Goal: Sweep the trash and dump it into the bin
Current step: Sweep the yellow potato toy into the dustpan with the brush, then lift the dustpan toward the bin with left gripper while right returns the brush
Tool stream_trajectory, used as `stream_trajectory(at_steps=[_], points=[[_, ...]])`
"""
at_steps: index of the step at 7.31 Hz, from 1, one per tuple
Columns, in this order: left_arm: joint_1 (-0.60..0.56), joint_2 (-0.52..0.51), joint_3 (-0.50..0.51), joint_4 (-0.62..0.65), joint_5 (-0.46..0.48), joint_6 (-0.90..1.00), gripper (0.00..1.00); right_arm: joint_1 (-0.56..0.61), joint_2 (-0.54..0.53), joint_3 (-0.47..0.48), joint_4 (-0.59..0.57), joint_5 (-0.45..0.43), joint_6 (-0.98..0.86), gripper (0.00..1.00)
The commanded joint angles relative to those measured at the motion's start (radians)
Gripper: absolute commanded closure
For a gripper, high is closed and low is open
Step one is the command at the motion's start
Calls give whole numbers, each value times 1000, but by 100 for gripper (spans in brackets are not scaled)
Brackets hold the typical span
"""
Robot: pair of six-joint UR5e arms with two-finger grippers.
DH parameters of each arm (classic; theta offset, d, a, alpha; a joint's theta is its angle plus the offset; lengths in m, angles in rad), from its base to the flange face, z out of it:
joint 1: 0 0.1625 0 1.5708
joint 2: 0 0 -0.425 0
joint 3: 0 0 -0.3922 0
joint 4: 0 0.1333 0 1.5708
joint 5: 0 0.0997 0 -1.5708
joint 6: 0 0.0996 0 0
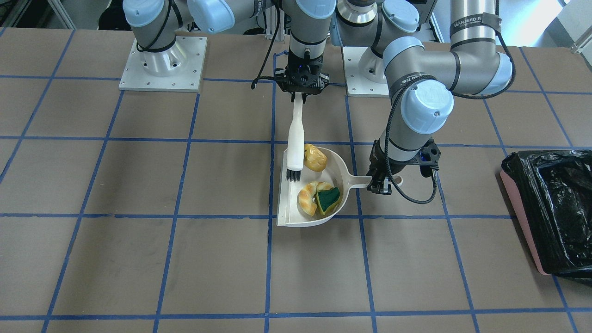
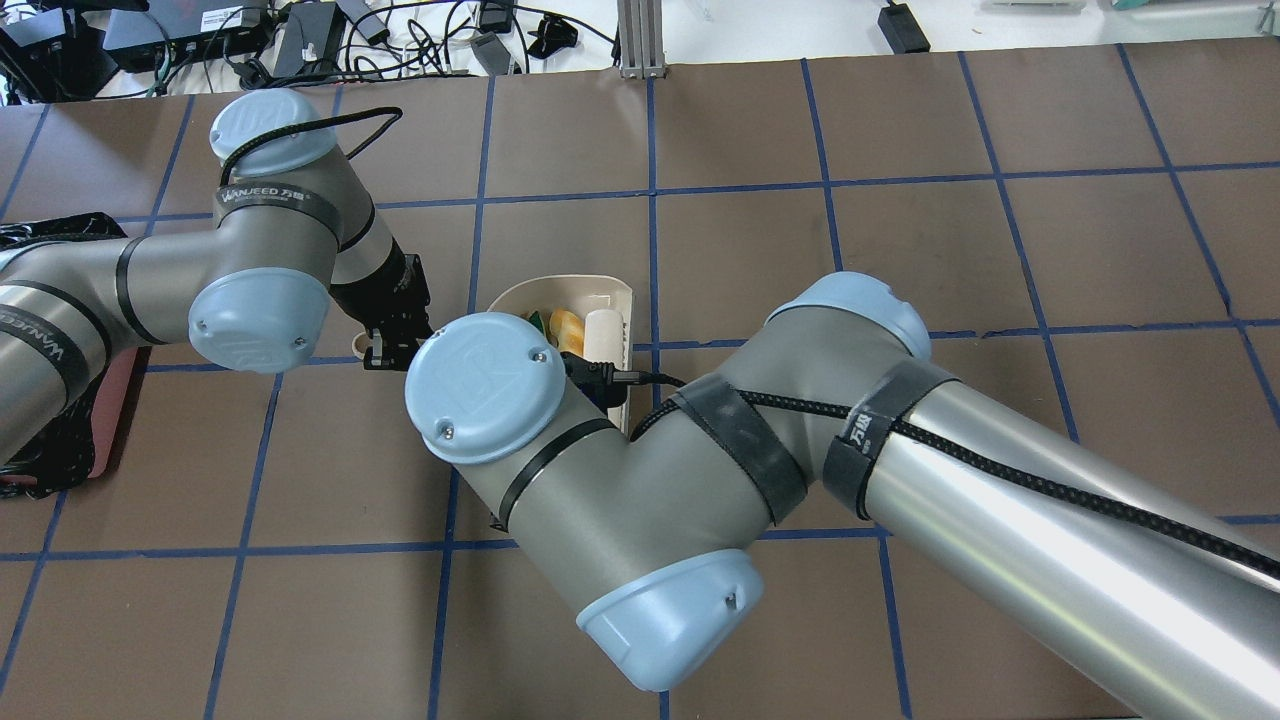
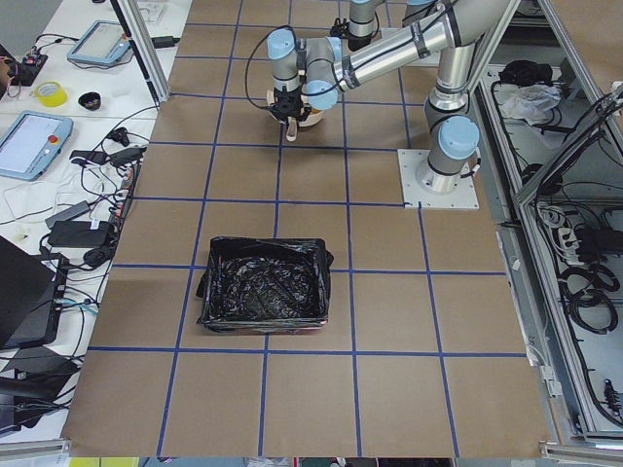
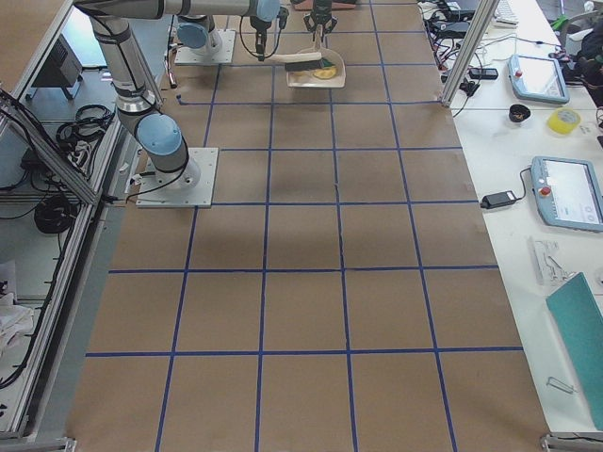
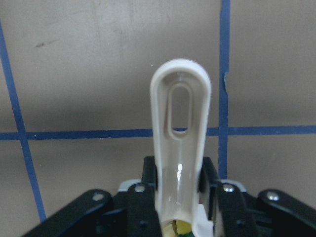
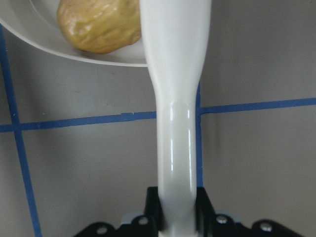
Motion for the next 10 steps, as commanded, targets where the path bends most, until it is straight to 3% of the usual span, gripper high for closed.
stream_trajectory(at_steps=[1, 4, 7, 9, 10], points=[[3, 1, 16, -29, -6, 8, 100, -7, -8, 0, 21, -30, -20, 100], [4, 1, 36, -58, -70, 41, 100, -13, -6, 2, 20, -25, -27, 100], [142, -1, 99, -188, -70, 178, 100, -25, -8, -1, 23, -10, -26, 100], [222, -2, 108, -207, -50, 259, 100, -36, -30, -11, 73, -24, -84, 100], [281, -2, 134, -220, -18, 311, 100, -117, -40, -9, 92, -10, -172, 100]])
